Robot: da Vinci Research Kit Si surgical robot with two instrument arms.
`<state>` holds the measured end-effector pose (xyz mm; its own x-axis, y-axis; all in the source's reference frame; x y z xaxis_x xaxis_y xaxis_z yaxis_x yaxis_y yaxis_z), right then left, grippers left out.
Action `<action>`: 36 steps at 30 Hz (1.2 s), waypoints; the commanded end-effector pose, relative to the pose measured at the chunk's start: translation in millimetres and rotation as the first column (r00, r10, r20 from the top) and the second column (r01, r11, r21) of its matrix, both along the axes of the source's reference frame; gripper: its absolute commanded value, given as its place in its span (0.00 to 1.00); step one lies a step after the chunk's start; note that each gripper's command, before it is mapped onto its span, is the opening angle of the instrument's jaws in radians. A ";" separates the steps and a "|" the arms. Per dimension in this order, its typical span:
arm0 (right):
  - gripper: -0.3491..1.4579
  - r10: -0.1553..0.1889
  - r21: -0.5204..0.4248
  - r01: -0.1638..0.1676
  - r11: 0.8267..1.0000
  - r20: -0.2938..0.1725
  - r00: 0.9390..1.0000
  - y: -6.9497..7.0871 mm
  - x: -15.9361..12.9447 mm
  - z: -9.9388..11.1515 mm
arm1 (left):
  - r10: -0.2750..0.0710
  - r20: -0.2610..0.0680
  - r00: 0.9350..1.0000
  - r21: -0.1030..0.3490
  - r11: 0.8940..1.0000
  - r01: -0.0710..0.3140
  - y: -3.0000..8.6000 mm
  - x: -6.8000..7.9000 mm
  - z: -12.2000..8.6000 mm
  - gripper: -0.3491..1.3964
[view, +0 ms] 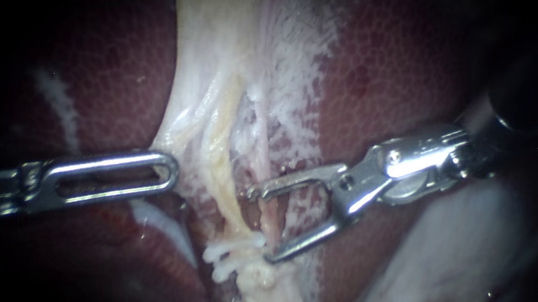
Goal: Going back second clip left tube
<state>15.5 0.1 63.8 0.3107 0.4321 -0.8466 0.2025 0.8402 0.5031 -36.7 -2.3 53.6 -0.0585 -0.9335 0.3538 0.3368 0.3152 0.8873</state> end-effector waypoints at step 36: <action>0.52 0.033 -0.058 -0.033 0.998 0.008 0.999 3.3 -6.5 -4.1 | 0.006 -0.013 1.000 -0.018 1.000 -0.006 -1.3 -2.5 2.8 0.00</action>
<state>9.1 3.4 59.7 0.3046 0.3929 -0.8677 0.1703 0.8738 0.4554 -39.4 -3.7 56.7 -0.0487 -0.9270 0.3719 0.3454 0.3337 0.8771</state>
